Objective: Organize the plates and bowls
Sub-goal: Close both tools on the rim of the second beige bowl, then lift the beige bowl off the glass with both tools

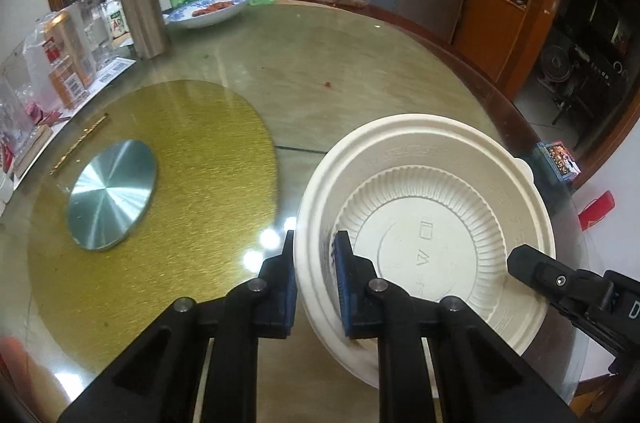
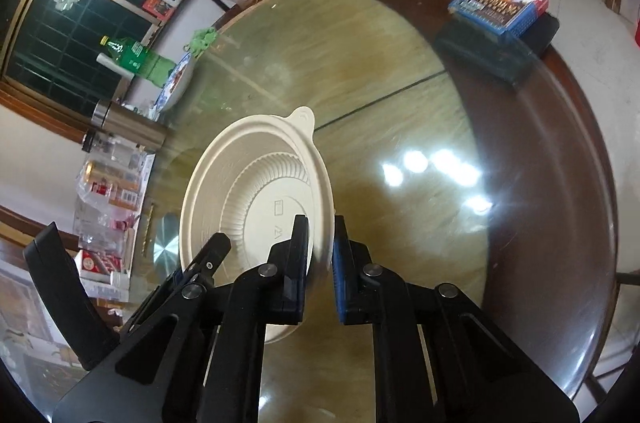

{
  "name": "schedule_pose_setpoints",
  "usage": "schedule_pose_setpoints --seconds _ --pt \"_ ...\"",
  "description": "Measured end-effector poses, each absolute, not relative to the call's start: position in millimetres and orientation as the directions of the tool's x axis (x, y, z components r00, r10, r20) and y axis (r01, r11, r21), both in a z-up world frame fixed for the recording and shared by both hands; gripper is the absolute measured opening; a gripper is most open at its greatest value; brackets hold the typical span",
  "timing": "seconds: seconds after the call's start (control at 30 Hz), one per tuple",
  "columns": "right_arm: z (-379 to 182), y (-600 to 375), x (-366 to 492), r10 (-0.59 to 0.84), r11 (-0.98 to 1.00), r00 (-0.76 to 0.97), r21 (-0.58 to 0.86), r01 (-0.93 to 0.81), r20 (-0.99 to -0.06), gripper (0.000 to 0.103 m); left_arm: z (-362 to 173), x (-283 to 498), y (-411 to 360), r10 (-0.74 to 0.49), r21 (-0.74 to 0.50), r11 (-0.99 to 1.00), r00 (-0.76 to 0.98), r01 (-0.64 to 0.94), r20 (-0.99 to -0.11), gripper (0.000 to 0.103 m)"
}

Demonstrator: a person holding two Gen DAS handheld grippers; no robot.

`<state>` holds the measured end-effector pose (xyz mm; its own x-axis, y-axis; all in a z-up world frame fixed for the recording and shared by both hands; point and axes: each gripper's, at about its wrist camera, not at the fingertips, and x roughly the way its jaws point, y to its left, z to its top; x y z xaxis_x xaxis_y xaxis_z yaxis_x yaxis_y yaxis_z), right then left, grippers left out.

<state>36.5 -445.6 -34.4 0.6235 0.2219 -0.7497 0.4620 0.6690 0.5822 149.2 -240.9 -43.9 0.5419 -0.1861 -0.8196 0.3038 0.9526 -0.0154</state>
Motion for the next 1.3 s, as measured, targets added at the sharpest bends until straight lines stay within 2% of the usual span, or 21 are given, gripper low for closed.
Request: schedule_pose_setpoints --seconds 0.3,0.7,1.3 --pt "-27.2 -401.8 31.6 0.27 0.693 0.646 0.609 0.384 -0.714 0.01 -31.3 135.2 -190.6 -0.12 0.024 0.974 0.598 0.227 -0.792 0.015" --pt "-28.1 -321.9 31.4 0.311 0.736 0.645 0.606 0.301 -0.698 0.01 -36.1 120.0 -114.3 -0.071 -0.002 0.994 0.611 0.113 -0.789 0.015" --pt "-25.0 -280.3 33.6 0.282 0.788 0.682 0.569 0.237 -0.675 0.01 -37.2 109.8 -76.2 -0.089 -0.059 0.996 0.65 0.068 -0.755 0.015"
